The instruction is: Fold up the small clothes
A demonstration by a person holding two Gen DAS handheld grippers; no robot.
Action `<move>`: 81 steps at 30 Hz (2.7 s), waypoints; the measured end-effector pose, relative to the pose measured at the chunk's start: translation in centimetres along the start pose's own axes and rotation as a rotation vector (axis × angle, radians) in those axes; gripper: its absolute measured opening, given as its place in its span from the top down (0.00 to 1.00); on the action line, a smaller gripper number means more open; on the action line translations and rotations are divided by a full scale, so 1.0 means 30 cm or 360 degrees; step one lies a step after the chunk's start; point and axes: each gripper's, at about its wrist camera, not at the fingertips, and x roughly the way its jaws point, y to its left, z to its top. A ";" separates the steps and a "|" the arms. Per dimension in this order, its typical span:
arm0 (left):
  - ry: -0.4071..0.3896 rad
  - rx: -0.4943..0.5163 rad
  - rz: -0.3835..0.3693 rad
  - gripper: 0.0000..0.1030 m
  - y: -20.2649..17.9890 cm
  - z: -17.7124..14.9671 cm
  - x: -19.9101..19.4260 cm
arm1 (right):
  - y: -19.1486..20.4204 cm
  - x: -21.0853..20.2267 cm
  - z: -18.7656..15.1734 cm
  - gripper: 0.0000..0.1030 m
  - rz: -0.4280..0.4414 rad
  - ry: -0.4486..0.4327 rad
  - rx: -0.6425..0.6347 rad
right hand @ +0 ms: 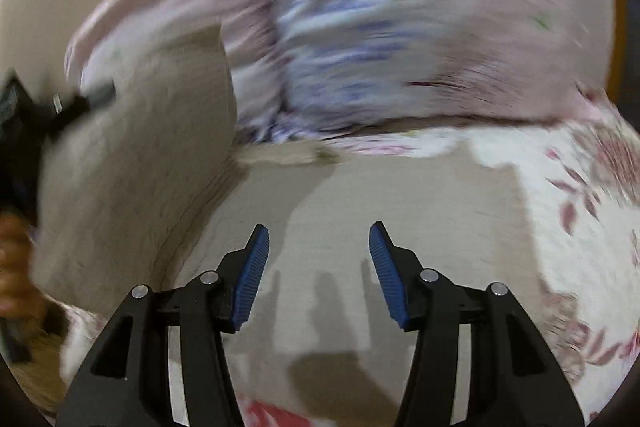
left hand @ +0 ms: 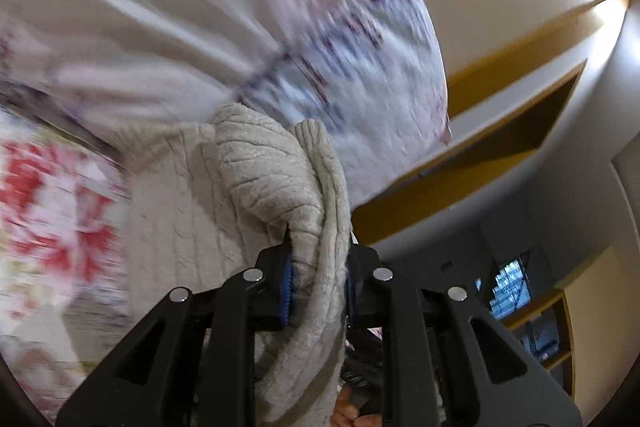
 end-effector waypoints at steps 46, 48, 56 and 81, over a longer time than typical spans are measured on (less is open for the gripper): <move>0.0327 0.0207 0.0574 0.28 0.152 -0.212 0.160 | -0.246 -0.088 0.117 0.85 -0.0056 -0.0083 0.0087; 0.0342 0.0227 0.0569 0.28 0.146 -0.215 0.166 | -0.264 -0.098 0.106 0.85 -0.0074 -0.0102 0.0100; 0.0399 0.0314 0.0552 0.28 0.124 -0.226 0.194 | -0.401 0.011 0.057 0.88 -0.0340 0.0091 0.0261; 0.0548 0.0101 0.0438 0.70 0.128 -0.378 0.122 | -0.359 -0.244 -0.157 0.90 0.0075 0.0159 0.0433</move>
